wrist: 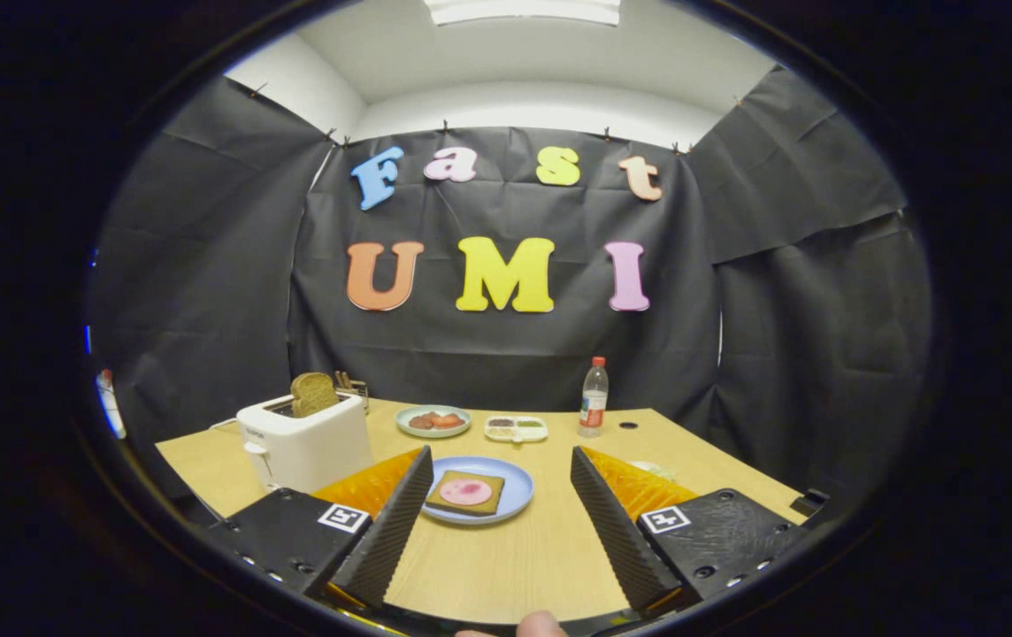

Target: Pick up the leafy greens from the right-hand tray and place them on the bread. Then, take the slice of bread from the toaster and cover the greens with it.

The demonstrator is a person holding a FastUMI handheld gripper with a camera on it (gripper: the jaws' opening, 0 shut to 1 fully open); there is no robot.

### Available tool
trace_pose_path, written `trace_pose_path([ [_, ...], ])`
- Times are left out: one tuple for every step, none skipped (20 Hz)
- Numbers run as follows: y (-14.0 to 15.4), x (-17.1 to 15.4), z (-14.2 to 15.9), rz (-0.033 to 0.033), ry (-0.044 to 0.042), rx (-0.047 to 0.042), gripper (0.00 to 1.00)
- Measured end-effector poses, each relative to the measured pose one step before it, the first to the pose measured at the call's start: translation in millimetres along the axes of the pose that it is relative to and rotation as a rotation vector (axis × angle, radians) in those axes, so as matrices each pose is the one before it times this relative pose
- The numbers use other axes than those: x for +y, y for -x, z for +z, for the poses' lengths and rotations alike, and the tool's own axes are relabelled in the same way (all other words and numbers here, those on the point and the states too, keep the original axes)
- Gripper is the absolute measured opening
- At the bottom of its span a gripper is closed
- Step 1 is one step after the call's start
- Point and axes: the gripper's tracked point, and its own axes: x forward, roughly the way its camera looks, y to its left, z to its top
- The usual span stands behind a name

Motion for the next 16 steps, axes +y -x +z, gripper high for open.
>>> trace_pose_path([
  [-0.87, -0.95, -0.4, -0.00244, 0.00038, 0.00078, 0.95],
  [-0.79, 0.31, -2.15, -0.00209, 0.00432, 0.00497, 0.95],
  [-0.61, -0.29, -2.84, 0.00273, 0.00353, 0.00644, 0.95],
  [-0.24, 0.59, -2.55, 0.00049, 0.00416, 0.00477, 0.95],
  [-0.55, -2.73, -1.78, -0.00397, 0.00272, 0.00429, 0.95],
  [-0.97, -2.89, -2.82, -0.00383, -0.00258, 0.00716, 0.95],
  [-0.56, -1.27, -1.88, 0.00415, -0.0115, 0.01406, 0.95],
  [0.13, 0.36, -0.73, 0.00609, -0.00619, 0.0083, 0.95],
  [-1.64, -4.96, 2.73, -0.00457, 0.00834, -0.0023, 0.95],
  [-2.7, -11.32, 2.13, -0.02133, 0.00571, -0.00504, 0.95],
  [-4.78, -8.16, 0.63, -0.00803, -0.00041, -0.00194, 0.95],
  [-5.01, -5.02, -2.35, -0.00211, 0.00029, 0.00775, 0.95],
  [-7.45, -7.34, -0.8, 0.00348, 0.00117, 0.00878, 0.95],
  [-9.28, -7.72, 0.0, 0.00386, 0.00629, 0.01103, 0.95],
  [-10.02, -10.54, 0.97, -0.00167, 0.00714, 0.00915, 0.95],
  [-9.66, -11.16, 0.07, -0.0066, 0.01388, 0.00653, 0.95],
])
